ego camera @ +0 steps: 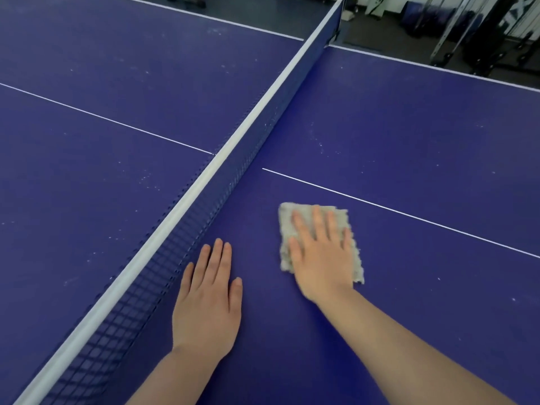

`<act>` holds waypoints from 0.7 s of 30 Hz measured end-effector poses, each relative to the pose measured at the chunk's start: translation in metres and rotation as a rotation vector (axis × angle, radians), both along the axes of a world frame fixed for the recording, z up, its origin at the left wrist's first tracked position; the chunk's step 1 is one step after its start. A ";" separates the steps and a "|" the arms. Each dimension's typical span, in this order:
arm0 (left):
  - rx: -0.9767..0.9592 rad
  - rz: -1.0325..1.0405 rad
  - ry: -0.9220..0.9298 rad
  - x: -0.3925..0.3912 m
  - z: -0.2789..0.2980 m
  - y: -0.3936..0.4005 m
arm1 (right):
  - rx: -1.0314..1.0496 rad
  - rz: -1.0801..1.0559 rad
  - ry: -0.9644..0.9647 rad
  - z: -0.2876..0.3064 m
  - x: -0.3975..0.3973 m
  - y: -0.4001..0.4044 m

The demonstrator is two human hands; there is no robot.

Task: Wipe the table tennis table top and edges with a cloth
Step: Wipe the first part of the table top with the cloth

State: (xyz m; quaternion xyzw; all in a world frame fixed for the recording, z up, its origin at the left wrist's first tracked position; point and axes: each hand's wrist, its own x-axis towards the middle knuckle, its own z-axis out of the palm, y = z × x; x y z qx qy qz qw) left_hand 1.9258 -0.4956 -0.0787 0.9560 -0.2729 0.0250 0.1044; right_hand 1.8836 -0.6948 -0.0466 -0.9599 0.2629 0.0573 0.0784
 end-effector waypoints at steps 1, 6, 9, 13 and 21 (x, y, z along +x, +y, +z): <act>0.003 -0.002 -0.006 0.006 0.001 -0.003 | 0.002 0.110 -0.029 -0.001 0.008 0.009; 0.022 0.000 -0.001 0.011 0.001 -0.009 | 0.056 0.300 -0.064 -0.002 0.086 0.007; 0.009 0.001 0.014 0.011 0.004 -0.007 | 0.045 0.178 -0.047 -0.005 0.103 -0.016; -0.030 0.007 0.051 0.010 0.007 -0.008 | 0.006 -0.154 -0.002 -0.004 0.052 -0.053; 0.008 0.011 0.149 0.000 0.017 -0.013 | 0.050 0.185 -0.010 -0.001 -0.029 0.026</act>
